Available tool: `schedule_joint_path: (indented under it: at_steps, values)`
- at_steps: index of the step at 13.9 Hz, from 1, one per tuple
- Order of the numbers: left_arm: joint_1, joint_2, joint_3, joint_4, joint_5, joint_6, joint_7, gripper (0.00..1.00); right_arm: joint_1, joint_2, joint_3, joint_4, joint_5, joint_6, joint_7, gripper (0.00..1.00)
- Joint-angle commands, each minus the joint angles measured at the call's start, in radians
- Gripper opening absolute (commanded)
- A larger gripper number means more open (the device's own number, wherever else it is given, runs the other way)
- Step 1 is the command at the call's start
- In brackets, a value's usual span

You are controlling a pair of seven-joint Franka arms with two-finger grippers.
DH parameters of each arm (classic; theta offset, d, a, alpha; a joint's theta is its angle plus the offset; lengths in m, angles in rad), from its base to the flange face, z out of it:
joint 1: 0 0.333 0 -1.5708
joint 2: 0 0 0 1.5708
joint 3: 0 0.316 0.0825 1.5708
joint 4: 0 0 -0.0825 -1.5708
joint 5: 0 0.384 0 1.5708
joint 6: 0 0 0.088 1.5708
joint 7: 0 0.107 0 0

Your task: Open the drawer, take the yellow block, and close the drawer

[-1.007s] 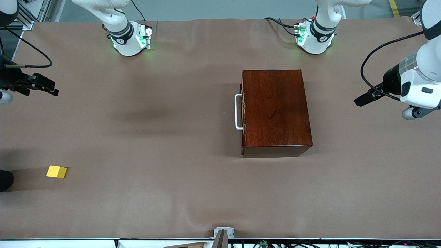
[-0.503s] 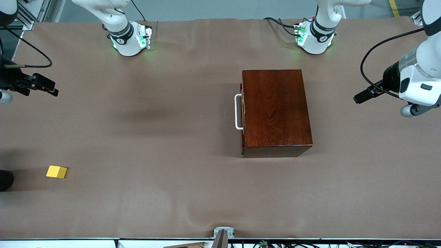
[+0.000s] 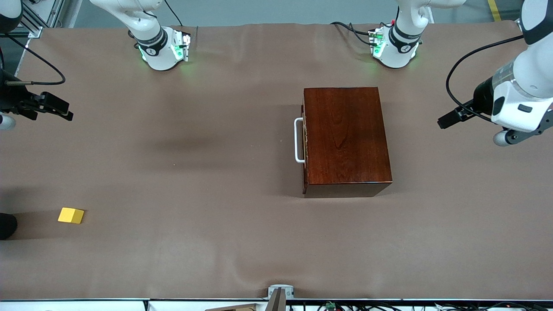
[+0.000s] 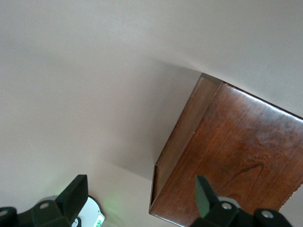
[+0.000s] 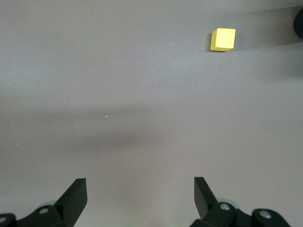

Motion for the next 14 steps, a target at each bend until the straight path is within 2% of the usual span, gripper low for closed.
schedule_joint_path:
  at_steps: [1,4,9,14]
  values:
    - [0.004,-0.052,-0.013,-0.026,0.001,-0.006,0.038,1.0,0.007,-0.004,-0.009,0.004,-0.004,-0.001,0.012,1.0]
    - [0.006,-0.084,-0.039,-0.026,0.026,-0.005,0.081,1.0,0.007,-0.004,-0.009,0.004,-0.004,-0.001,0.012,1.0]
    - [0.085,-0.176,-0.055,-0.101,0.033,-0.006,0.341,1.0,0.007,-0.004,-0.009,0.004,-0.004,-0.001,0.01,1.0]
    - [0.104,-0.167,-0.07,-0.103,0.083,-0.016,0.543,1.0,0.007,-0.004,-0.009,0.004,-0.004,-0.001,0.01,1.0]
